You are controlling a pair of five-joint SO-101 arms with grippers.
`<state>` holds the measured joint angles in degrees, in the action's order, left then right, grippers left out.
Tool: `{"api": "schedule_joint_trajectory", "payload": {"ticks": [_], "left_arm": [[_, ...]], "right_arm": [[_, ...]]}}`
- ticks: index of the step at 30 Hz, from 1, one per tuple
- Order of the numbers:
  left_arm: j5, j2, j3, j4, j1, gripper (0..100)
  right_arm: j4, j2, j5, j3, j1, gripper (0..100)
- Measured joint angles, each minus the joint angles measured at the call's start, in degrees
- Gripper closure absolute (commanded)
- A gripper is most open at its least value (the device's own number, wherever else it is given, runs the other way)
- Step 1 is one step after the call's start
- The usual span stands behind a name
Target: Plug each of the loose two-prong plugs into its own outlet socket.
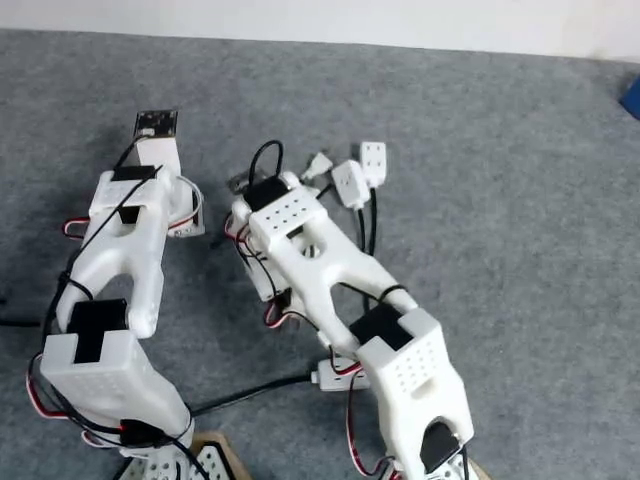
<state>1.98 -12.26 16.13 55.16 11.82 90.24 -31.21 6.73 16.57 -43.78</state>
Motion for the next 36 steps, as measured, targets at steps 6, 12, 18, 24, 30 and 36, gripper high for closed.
{"api": "schedule_joint_trajectory", "payload": {"ticks": [6, 12, 18, 24, 30, 36], "left_arm": [[0.0, 0.0, 0.0, 0.0, 0.0, 78], [0.0, 0.0, 0.0, 0.0, 0.0, 78], [0.0, 0.0, 0.0, 0.0, 0.0, 78], [0.0, 0.0, 0.18, 0.0, 0.0, 78], [0.0, 0.0, 0.18, 0.0, 0.0, 78], [0.0, 0.0, 0.18, 0.0, 0.0, 78]], "right_arm": [[0.0, 0.0, 1.41, 0.09, -0.26, 79.6], [0.0, 0.0, 2.73, 0.09, -1.67, 79.6], [-2.99, 0.0, 3.08, -0.79, -2.29, 79.6], [-7.82, -2.46, 3.08, -2.55, 0.09, 79.6], [-7.91, -3.78, 2.02, -2.46, 1.58, 86.6], [-5.45, -3.34, 2.02, -1.58, 4.92, 97.9]]}}
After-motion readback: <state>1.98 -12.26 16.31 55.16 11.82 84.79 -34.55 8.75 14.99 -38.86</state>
